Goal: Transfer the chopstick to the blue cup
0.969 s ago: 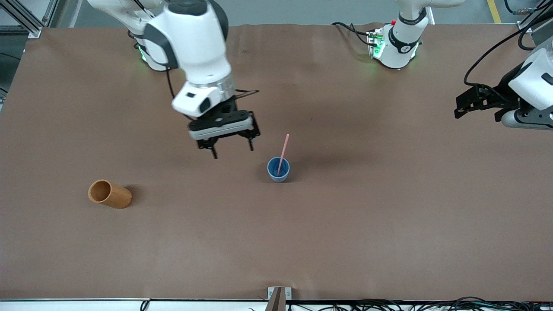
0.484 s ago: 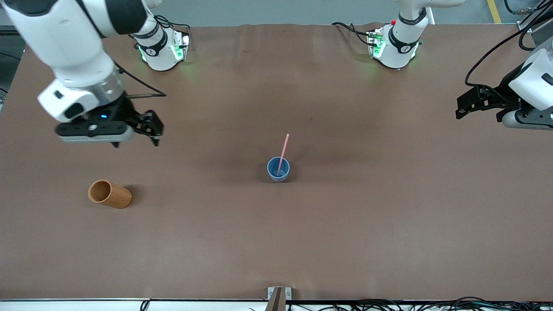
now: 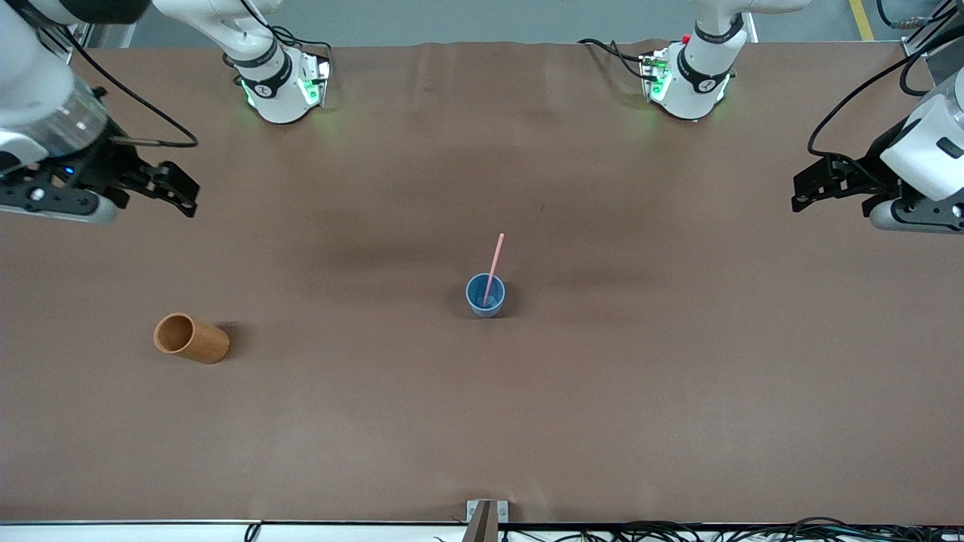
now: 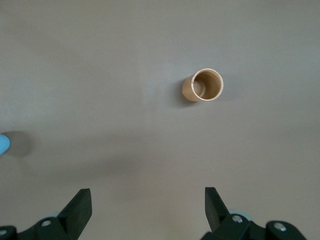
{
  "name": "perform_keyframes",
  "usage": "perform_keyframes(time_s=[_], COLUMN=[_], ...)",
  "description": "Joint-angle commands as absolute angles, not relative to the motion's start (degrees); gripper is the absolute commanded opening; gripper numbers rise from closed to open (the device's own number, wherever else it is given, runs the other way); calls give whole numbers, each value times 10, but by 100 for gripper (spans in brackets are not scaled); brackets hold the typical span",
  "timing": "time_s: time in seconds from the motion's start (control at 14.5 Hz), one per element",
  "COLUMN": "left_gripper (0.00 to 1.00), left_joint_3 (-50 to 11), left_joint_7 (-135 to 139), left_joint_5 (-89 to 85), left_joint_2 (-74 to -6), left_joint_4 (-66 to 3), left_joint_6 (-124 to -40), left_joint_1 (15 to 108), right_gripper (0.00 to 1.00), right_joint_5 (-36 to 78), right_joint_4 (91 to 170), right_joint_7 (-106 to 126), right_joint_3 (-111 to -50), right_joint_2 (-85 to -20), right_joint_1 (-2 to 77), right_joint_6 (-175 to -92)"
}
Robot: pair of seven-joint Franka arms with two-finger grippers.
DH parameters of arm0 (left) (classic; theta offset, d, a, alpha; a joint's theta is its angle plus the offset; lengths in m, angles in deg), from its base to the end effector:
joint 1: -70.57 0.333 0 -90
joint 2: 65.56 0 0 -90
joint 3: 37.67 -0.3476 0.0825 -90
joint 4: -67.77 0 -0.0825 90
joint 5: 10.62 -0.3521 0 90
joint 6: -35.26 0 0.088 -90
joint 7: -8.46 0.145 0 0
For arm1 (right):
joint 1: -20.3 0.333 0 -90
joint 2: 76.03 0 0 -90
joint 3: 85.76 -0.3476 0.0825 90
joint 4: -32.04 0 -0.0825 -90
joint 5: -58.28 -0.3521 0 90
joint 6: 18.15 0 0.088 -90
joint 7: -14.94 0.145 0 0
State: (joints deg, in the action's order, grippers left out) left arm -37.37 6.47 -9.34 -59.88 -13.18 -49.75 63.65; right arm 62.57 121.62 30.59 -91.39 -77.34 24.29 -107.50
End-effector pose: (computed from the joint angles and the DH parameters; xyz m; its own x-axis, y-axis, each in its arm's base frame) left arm 0.5423 -0.0720 0.6264 0.9952 -0.0930 -0.0290 -0.0924 -0.9955 0.0218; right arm 0.5092 0.0759 0.6325 0.9937 -0.1052 0.0388 -0.1077 -0.9918 0.0691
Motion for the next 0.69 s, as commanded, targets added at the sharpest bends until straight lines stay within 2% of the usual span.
perform_keyframes(time_s=[0.0,0.62], left_gripper=[100,100], left_joint_3=[-373,-372], left_joint_7=[63,63], left_joint_5=[-102,-102], left_joint_2=[-591,-591], left_joint_4=[-113,-113], left_joint_6=[-497,-497], left_joint_1=[634,639], right_gripper=[100,100], right_joint_5=[609,600], right_joint_4=[1243,1201], right_joint_7=[242,154], right_joint_3=[-879,-861], right_joint_2=[-803,-763], right_joint_1=[249,208], right_joint_6=[-1074,-1083])
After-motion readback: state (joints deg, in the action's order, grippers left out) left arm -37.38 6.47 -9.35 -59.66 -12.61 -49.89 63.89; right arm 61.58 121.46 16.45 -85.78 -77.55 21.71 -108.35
